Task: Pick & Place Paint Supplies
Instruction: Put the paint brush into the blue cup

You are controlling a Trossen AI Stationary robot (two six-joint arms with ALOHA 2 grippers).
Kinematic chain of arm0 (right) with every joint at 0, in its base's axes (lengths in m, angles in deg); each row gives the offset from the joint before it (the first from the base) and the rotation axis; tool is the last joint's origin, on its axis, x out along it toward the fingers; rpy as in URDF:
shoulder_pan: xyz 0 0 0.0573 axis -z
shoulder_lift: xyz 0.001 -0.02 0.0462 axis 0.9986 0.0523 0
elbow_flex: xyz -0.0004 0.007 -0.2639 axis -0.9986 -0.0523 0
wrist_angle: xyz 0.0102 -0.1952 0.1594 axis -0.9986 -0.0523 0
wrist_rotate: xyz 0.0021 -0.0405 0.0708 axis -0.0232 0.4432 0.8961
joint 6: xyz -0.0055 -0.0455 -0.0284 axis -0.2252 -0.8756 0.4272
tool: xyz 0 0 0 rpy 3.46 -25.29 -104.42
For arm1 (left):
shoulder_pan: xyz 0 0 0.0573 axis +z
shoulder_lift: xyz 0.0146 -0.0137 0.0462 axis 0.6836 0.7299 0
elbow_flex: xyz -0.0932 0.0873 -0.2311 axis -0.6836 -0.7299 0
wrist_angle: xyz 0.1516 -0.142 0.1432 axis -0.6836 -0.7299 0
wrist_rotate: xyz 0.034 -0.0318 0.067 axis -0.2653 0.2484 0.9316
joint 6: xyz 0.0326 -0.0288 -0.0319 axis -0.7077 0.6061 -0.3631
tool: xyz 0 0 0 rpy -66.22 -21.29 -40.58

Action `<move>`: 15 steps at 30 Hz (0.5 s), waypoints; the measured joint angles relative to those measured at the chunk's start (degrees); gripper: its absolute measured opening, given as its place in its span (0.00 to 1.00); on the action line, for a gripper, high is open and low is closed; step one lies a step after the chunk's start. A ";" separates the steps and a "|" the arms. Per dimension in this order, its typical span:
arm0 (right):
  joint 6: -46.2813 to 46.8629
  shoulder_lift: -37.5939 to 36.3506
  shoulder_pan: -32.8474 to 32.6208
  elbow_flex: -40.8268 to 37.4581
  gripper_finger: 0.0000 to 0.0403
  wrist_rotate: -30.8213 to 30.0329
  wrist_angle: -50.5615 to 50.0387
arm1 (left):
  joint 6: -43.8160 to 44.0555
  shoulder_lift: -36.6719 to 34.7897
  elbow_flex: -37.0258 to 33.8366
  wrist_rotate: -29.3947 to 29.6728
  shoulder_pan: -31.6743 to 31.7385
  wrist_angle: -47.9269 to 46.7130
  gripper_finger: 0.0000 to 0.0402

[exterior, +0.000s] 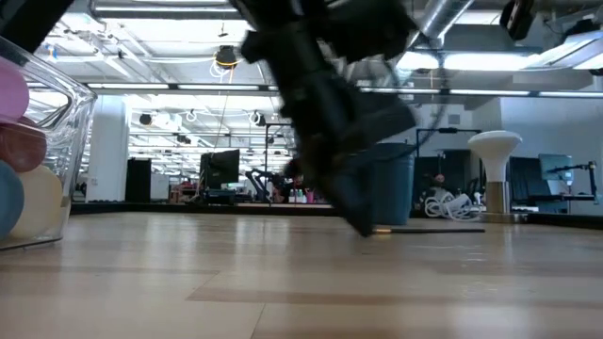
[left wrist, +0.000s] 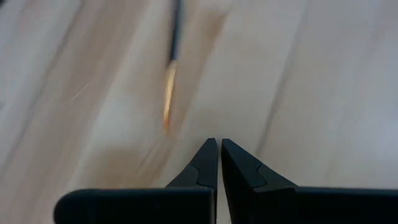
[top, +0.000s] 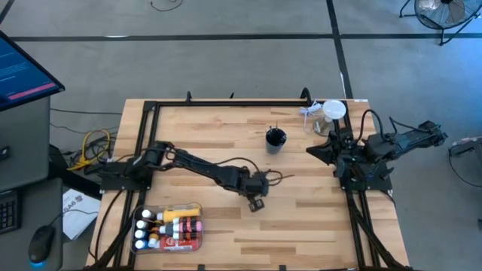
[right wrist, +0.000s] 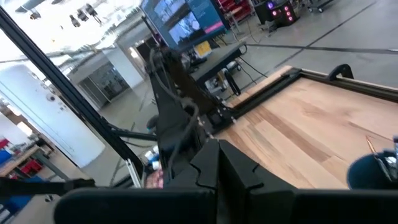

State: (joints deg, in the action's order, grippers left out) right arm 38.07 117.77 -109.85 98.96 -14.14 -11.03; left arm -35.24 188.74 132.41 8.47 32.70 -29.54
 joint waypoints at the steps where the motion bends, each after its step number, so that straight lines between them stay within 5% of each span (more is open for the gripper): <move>1: 0.02 0.00 0.00 0.00 0.00 -0.02 -0.70 | 0.88 -1.44 -2.34 0.34 0.07 0.23 0.00; 10: -0.87 0.64 0.00 0.00 0.00 3.19 -2.49 | 11.91 -15.44 -20.38 5.01 -0.28 9.94 0.00; 15: -9.96 5.93 0.00 -0.02 0.00 9.34 1.97 | 16.66 -26.68 -30.40 8.70 -1.60 20.89 0.00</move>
State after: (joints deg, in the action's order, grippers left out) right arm 28.11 123.71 -109.85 98.93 -4.80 -9.06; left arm -18.58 162.06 102.01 17.17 31.10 -8.66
